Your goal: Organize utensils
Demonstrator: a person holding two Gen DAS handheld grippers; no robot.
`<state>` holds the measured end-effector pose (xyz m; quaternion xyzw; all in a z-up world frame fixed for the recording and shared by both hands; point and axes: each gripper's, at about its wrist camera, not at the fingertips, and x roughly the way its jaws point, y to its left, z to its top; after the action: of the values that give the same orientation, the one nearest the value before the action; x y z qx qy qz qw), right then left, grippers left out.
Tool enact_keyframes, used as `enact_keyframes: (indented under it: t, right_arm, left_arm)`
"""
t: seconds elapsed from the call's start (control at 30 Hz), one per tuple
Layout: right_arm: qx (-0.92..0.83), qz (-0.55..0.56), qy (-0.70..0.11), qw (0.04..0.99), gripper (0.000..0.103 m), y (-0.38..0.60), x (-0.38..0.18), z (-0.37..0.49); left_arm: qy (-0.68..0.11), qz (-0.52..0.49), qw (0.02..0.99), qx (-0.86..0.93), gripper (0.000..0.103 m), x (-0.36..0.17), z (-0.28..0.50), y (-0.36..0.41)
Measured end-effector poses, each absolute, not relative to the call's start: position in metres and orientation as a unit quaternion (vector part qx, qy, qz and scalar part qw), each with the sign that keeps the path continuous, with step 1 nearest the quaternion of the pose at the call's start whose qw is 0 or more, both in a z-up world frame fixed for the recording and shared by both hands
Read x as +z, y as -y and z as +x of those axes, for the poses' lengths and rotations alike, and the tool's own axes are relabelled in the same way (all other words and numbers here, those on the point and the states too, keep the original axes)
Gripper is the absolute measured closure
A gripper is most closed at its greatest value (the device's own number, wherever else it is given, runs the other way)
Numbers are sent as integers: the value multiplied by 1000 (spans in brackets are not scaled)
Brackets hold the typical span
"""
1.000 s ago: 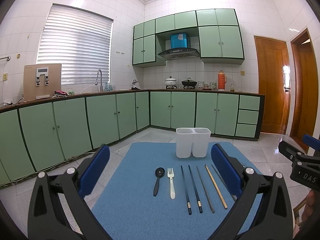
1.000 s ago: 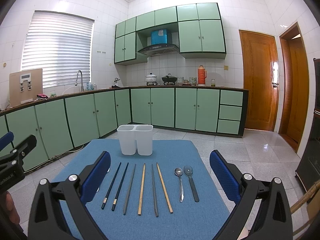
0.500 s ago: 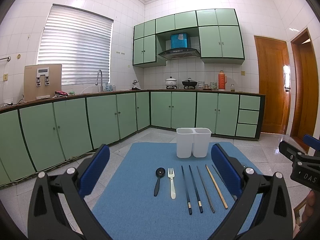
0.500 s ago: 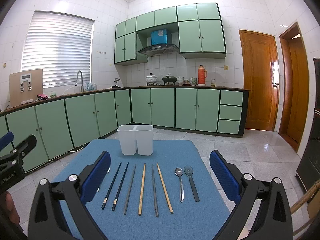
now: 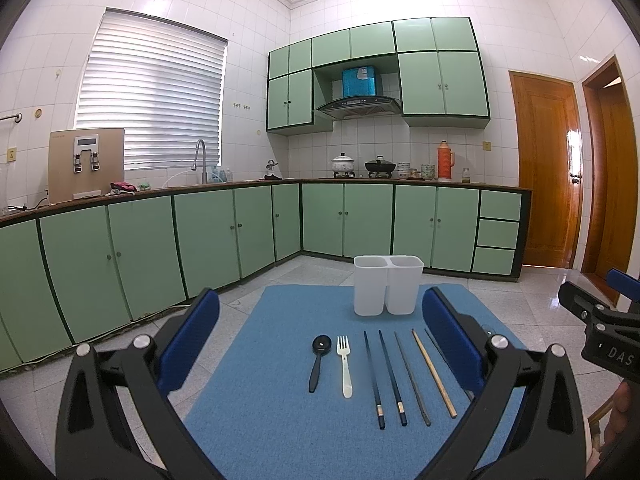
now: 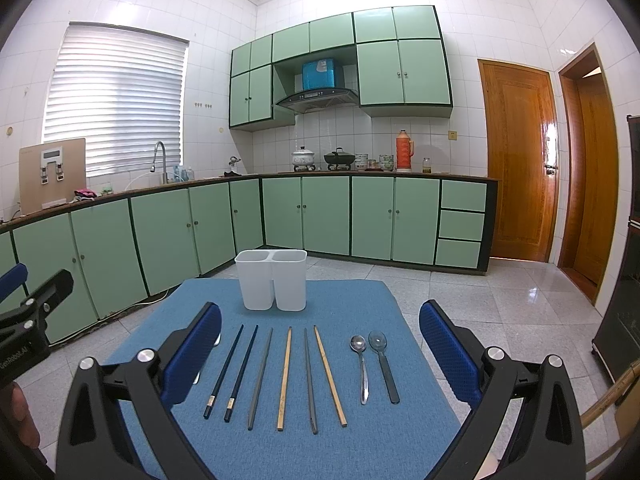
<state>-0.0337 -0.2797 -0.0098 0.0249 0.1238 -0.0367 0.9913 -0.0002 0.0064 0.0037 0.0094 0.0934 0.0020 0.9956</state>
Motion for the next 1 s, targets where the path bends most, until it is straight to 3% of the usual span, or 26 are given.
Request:
enact_keyframes:
  t: [1.0]
  right_arm:
    - [-31,23,-143,989,6,268,-17,-12]
  left_arm:
    - [-114,8,993,5,5,-6,20,-18]
